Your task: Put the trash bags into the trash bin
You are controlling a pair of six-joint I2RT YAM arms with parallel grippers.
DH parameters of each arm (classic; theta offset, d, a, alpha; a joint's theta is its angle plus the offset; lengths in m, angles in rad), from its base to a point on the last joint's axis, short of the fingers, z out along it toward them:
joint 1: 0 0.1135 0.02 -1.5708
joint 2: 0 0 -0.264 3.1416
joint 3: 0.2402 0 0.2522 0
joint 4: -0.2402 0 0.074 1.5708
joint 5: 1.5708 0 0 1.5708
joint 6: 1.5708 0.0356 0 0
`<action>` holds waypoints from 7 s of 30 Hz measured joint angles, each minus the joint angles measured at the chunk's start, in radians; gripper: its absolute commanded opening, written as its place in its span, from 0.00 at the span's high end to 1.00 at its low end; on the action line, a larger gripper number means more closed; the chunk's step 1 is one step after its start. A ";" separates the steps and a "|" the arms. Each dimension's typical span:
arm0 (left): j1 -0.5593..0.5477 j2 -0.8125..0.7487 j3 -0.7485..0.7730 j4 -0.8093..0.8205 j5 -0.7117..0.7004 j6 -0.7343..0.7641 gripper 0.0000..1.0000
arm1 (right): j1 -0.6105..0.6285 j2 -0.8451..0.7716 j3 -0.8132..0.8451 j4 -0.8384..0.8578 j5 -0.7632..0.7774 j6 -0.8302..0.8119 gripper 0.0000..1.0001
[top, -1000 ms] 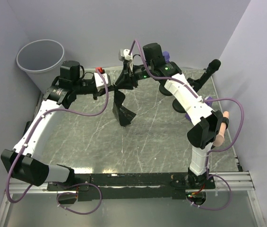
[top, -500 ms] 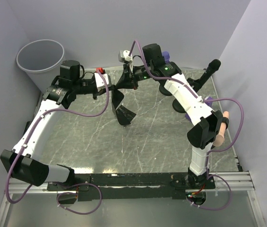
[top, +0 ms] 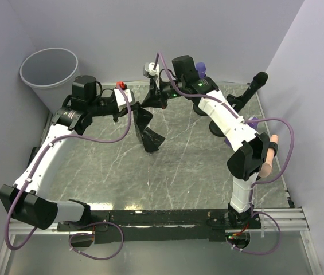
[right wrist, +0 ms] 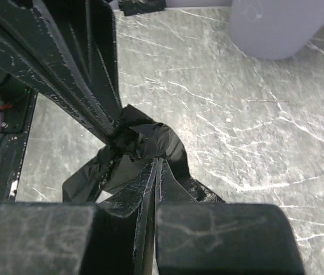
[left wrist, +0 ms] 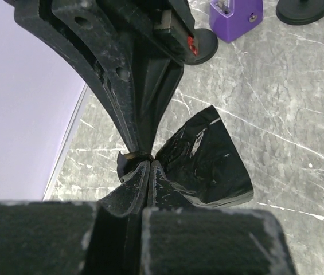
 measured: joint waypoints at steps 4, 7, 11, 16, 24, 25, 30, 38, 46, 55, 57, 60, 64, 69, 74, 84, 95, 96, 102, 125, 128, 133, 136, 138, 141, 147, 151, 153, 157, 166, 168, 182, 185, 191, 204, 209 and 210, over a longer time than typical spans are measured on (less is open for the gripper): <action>0.000 -0.005 -0.014 0.005 -0.014 -0.004 0.99 | 0.000 0.000 -0.001 0.006 0.029 0.000 1.00; 0.000 -0.006 -0.026 0.006 -0.026 -0.012 0.99 | -0.002 -0.001 -0.007 0.011 0.045 0.000 1.00; 0.000 -0.018 -0.045 0.024 -0.048 -0.026 0.99 | -0.007 -0.001 -0.011 0.010 0.022 0.008 0.63; 0.000 -0.031 -0.071 0.066 -0.060 -0.043 0.99 | -0.010 -0.003 -0.013 0.031 -0.042 0.079 0.53; 0.000 -0.031 -0.074 0.084 -0.062 -0.055 0.99 | -0.009 -0.003 -0.013 0.077 -0.104 0.161 0.62; 0.000 -0.032 -0.074 0.088 -0.062 -0.055 0.99 | -0.008 -0.003 -0.013 0.081 -0.108 0.169 0.63; 0.000 -0.039 -0.074 0.092 -0.061 -0.055 0.99 | -0.008 -0.002 -0.011 0.094 -0.115 0.184 0.71; 0.000 -0.048 -0.074 0.095 -0.044 -0.056 0.99 | -0.006 -0.001 -0.011 0.120 -0.114 0.206 0.73; 0.000 -0.051 -0.074 0.097 -0.044 -0.061 0.99 | -0.006 0.000 -0.011 0.125 -0.154 0.224 1.00; 0.000 -0.077 -0.100 0.094 -0.065 -0.060 0.99 | -0.005 0.002 -0.011 0.148 0.001 0.245 1.00; 0.000 -0.088 -0.108 0.093 -0.072 -0.060 0.99 | -0.006 0.002 -0.013 0.149 0.092 0.241 1.00; 0.000 -0.093 -0.108 0.095 -0.074 -0.061 0.99 | -0.006 0.001 -0.023 0.150 0.193 0.232 1.00; 0.000 -0.094 -0.108 0.095 -0.075 -0.063 0.99 | -0.007 0.001 -0.046 0.156 0.221 0.245 0.67; 0.000 -0.094 -0.109 0.094 -0.074 -0.053 0.99 | -0.013 -0.001 -0.051 0.197 0.068 0.318 0.47; 0.000 -0.094 -0.109 0.093 -0.074 -0.032 0.99 | -0.013 -0.002 -0.051 0.225 -0.072 0.358 0.47; 0.000 -0.094 -0.108 0.093 -0.055 -0.025 0.99 | -0.013 -0.001 -0.043 0.240 -0.169 0.378 0.60; 0.001 -0.094 -0.109 0.116 -0.048 -0.037 0.99 | -0.013 0.019 -0.025 0.245 -0.228 0.384 0.70; 0.001 -0.094 -0.110 0.120 -0.048 -0.039 0.99 | -0.013 0.021 -0.024 0.245 -0.236 0.384 0.74; 0.001 -0.100 -0.118 0.140 -0.062 -0.053 0.99 | -0.013 0.029 -0.022 0.251 -0.265 0.396 0.84; 0.000 -0.133 -0.185 0.224 -0.162 -0.126 0.99 | -0.012 -0.003 -0.035 0.200 0.074 0.255 0.70; 0.000 -0.133 -0.185 0.229 -0.154 -0.131 0.99 | -0.012 -0.018 -0.051 0.193 0.024 0.246 0.58; 0.000 -0.133 -0.185 0.229 -0.135 -0.130 0.99 | -0.005 -0.022 -0.060 0.189 -0.033 0.253 0.57; 0.000 -0.133 -0.185 0.227 -0.126 -0.126 0.99 | -0.003 -0.022 -0.058 0.192 -0.065 0.270 0.56; 0.000 -0.133 -0.185 0.224 -0.125 -0.123 0.99 | -0.003 -0.021 -0.057 0.200 -0.086 0.293 0.56; 0.000 -0.133 -0.185 0.221 -0.123 -0.121 0.99 | -0.004 -0.019 -0.057 0.233 -0.120 0.354 0.56; 0.000 -0.133 -0.185 0.222 -0.116 -0.122 0.99 | -0.003 -0.012 -0.057 0.311 -0.137 0.478 0.59; 0.000 -0.133 -0.185 0.221 -0.114 -0.122 0.99 | -0.003 -0.001 -0.057 0.335 -0.125 0.523 0.65; 0.000 -0.133 -0.185 0.222 -0.114 -0.122 0.99 | -0.002 0.004 -0.057 0.336 -0.119 0.536 0.66; 0.000 -0.133 -0.185 0.221 -0.114 -0.122 0.99 | -0.002 0.011 -0.057 0.338 -0.104 0.540 0.68; 0.000 -0.133 -0.185 0.222 -0.111 -0.122 0.99 | -0.002 0.013 -0.060 0.325 -0.070 0.525 0.71; 0.000 -0.133 -0.185 0.222 -0.112 -0.122 0.99 | -0.002 0.013 -0.061 0.324 -0.070 0.524 0.71; 0.000 -0.133 -0.185 0.216 -0.111 -0.107 0.99 | 0.001 0.029 -0.056 0.299 -0.120 0.515 0.73; 0.000 -0.133 -0.185 0.217 -0.111 -0.103 0.99 | 0.002 0.037 -0.056 0.295 -0.140 0.518 0.85; 0.000 -0.133 -0.185 0.218 -0.110 -0.102 0.99 | 0.003 0.039 -0.056 0.327 -0.171 0.545 1.00; 0.000 -0.133 -0.186 0.220 -0.134 -0.100 0.99 | 0.068 0.038 -0.063 0.214 0.179 0.364 1.00; 0.000 -0.133 -0.186 0.220 -0.139 -0.099 0.99 | 0.074 0.037 -0.064 0.178 0.349 0.280 1.00; 0.000 -0.133 -0.186 0.219 -0.141 -0.098 0.99 | 0.072 0.035 -0.064 0.173 0.377 0.268 1.00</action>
